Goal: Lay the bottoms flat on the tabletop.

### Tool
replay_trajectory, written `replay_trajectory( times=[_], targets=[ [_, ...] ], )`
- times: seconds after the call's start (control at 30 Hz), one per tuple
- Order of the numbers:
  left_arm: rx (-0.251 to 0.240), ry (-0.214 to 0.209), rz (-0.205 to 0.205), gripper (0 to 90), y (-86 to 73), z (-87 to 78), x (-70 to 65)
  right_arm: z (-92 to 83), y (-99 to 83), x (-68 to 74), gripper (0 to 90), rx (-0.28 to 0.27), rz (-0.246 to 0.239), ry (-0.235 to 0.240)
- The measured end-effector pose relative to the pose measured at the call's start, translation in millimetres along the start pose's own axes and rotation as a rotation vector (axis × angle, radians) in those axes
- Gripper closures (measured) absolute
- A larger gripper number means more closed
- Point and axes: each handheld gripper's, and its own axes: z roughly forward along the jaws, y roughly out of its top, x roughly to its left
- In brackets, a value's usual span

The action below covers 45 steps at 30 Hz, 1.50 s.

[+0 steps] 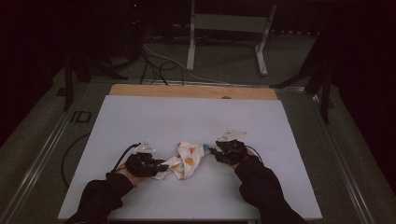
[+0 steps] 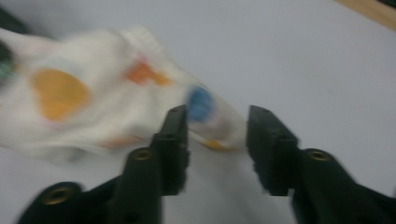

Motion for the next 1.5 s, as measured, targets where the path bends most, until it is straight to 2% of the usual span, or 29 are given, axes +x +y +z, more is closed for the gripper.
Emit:
replay_trajectory(
  times=[0.07,0.1,0.13,0.2,0.33,0.4,0.43,0.47,0.5,0.53,0.57,0.6,0.63,0.67,0.7,0.77,0.8,0.87,0.9,0.93,1.0,1.03,1.17,1.27,1.33,1.37,1.4,1.43,1.5],
  targets=[
    [-0.01,0.007,0.022,56.7,3.6,1.6,-3.3,-1.3,5.9,14.7,49.3,-0.028,0.001,0.04],
    [-0.01,0.007,0.022,53.7,3.6,1.6,-3.3,-0.7,7.7,19.9,48.4,-0.035,0.0,0.055],
    [-0.02,0.013,0.02,53.7,5.3,1.9,-4.6,-0.7,7.7,19.9,48.4,-0.035,0.0,0.055],
    [-0.046,-0.023,0.02,49.9,12.0,2.2,-9.3,0.9,12.3,35.1,45.7,-0.062,0.011,0.09],
    [-0.065,-0.044,0.019,48.1,22.1,8.3,-16.8,5.9,14.5,46.5,44.7,-0.057,-0.026,0.085],
    [-0.067,-0.045,0.02,48.1,24.4,10.2,-18.2,9.1,12.2,43.4,44.0,-0.047,-0.039,0.043],
    [-0.065,-0.039,0.028,48.1,26.5,11.9,-19.3,9.1,12.2,43.4,44.0,-0.047,-0.039,0.043],
    [-0.065,-0.021,0.034,48.0,27.9,13.5,-19.9,10.1,10.2,39.3,44.0,-0.044,-0.038,0.018],
    [-0.063,-0.012,0.033,48.1,28.9,14.0,-18.8,12.4,5.2,27.1,44.0,-0.02,-0.017,-0.033],
    [-0.055,0.0,0.024,48.1,28.7,15.4,-14.9,13.3,2.3,20.3,44.0,-0.017,-0.001,-0.05],
    [-0.055,0.0,0.024,48.4,28.7,15.4,-14.9,13.3,2.3,20.3,44.0,-0.017,-0.001,-0.05],
    [-0.038,0.011,0.005,49.3,26.5,17.8,-8.9,16.0,-2.4,9.8,44.0,-0.002,0.045,-0.066],
    [-0.038,0.011,0.005,49.5,26.5,17.8,-8.9,18.3,-4.1,5.3,44.0,0.002,0.058,-0.062],
    [-0.025,0.023,-0.008,49.6,24.7,19.3,-5.6,18.3,-4.1,5.3,44.0,0.002,0.058,-0.062],
    [-0.011,0.026,-0.022,50.7,23.0,21.0,-2.0,22.5,-5.4,2.5,44.0,0.006,0.081,-0.046],
    [-0.001,0.033,-0.028,53.5,19.7,24.5,3.5,24.3,-5.2,2.9,44.5,0.005,0.088,-0.031],
    [0.009,0.039,-0.048,56.6,17.7,29.3,8.8,28.0,-4.0,6.8,47.5,0.008,0.068,-0.009],
    [0.009,0.039,-0.048,60.5,17.7,29.3,8.8,30.1,-3.3,8.4,47.5,0.013,0.06,-0.004],
    [0.016,0.034,-0.059,68.7,17.0,34.1,12.6,32.7,-2.0,12.1,66.4,0.035,0.016,-0.034],
    [0.029,0.035,-0.051,68.7,17.3,36.1,13.9,32.7,-2.0,12.1,66.4,0.035,0.016,-0.034],
    [0.04,0.036,-0.043,81.5,17.9,39.4,14.3,33.9,-0.5,13.0,84.8,0.047,-0.007,-0.046],
    [0.041,0.043,-0.044,84.4,18.3,40.0,13.8,34.2,0.1,12.6,87.7,0.053,-0.013,-0.054],
    [0.02,0.053,-0.044,86.3,20.7,36.5,11.6,27.3,5.2,8.9,89.1,0.038,-0.036,-0.073],
    [0.004,0.08,-0.021,86.5,23.5,31.0,9.0,10.6,16.6,2.7,89.3,-0.033,-0.002,-0.073],
    [-0.012,0.097,0.003,86.6,26.7,25.6,7.1,6.5,19.4,1.7,89.2,-0.048,-0.017,-0.074],
    [-0.031,0.103,-0.003,86.4,28.7,22.9,6.4,-1.1,25.3,2.8,89.2,-0.074,-0.019,-0.077],
    [-0.039,0.122,0.0,86.4,30.6,19.9,6.4,-1.1,25.3,2.8,89.2,-0.074,-0.019,-0.077],
    [-0.049,0.139,-0.002,84.9,32.4,17.8,6.7,-7.5,30.6,3.5,89.2,-0.103,-0.024,-0.059],
    [-0.07,0.125,0.0,82.2,35.0,15.1,6.5,-10.2,33.0,4.3,89.2,-0.12,-0.034,-0.047]
  ],
)
